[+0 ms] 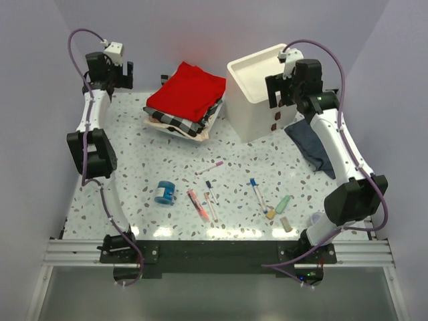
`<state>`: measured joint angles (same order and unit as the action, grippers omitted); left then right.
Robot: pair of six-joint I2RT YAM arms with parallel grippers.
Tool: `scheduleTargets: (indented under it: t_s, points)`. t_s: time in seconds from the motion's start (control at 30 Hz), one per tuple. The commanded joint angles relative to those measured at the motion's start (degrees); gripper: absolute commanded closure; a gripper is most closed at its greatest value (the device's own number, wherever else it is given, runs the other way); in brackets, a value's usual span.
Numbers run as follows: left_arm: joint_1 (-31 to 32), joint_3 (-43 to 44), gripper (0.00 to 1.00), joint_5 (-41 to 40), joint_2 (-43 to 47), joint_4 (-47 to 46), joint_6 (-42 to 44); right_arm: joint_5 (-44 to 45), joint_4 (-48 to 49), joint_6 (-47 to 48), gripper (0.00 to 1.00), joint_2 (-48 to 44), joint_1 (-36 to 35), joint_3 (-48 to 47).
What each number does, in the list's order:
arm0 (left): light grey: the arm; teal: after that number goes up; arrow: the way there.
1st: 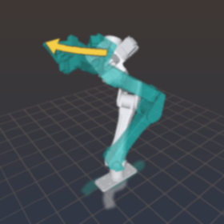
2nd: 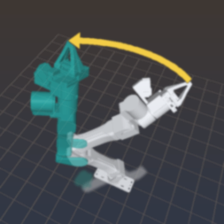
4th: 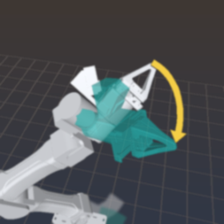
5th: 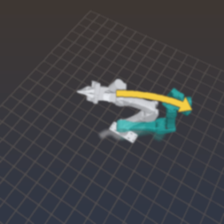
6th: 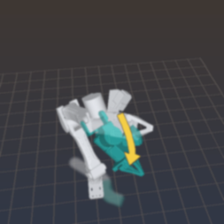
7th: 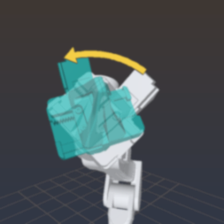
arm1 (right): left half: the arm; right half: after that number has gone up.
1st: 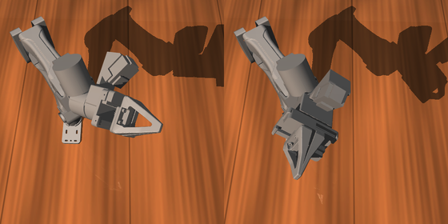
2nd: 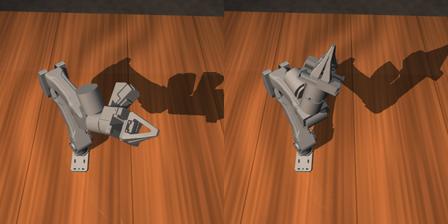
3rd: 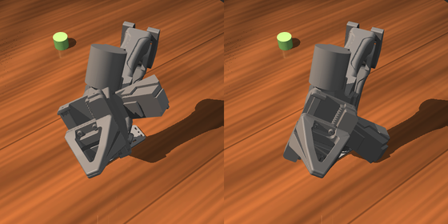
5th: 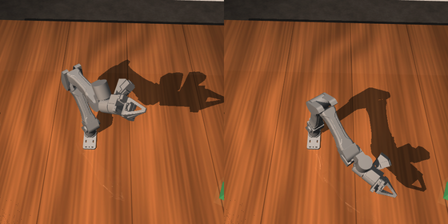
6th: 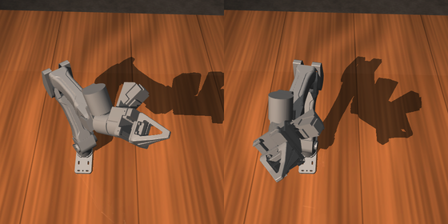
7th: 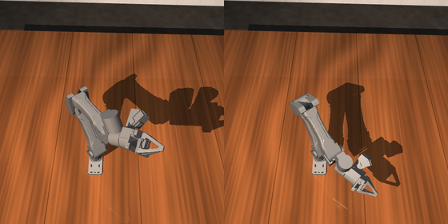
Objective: Sort the stationery into containers
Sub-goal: Move the storage box to the center of the board.
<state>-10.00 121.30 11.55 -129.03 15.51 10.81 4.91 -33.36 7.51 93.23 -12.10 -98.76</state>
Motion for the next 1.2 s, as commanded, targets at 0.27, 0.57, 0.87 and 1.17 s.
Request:
scheduleTargets:
  t_s: [0.27, 0.57, 0.87, 1.17]
  points:
    - [5.2, 5.0, 0.42, 5.6, -6.5, -0.9, 1.0, -1.6, -6.7, -2.1, 0.01, 2.3, -0.1, -3.0]
    - [6.8, 4.2, 0.39, 10.8, -7.9, 0.3, -1.5, -2.2, -6.6, -3.3, 0.01, 4.0, 0.0, -3.9]
    - [9.3, 3.7, 0.36, 3.8, -4.7, -2.7, -4.6, -4.5, -4.7, 0.4, 0.01, 8.5, -0.1, -9.5]
    - [8.5, 3.6, 0.24, -15.2, -2.9, -4.5, -3.0, -10.3, -7.8, 2.3, 0.01, 17.8, -4.2, -26.6]
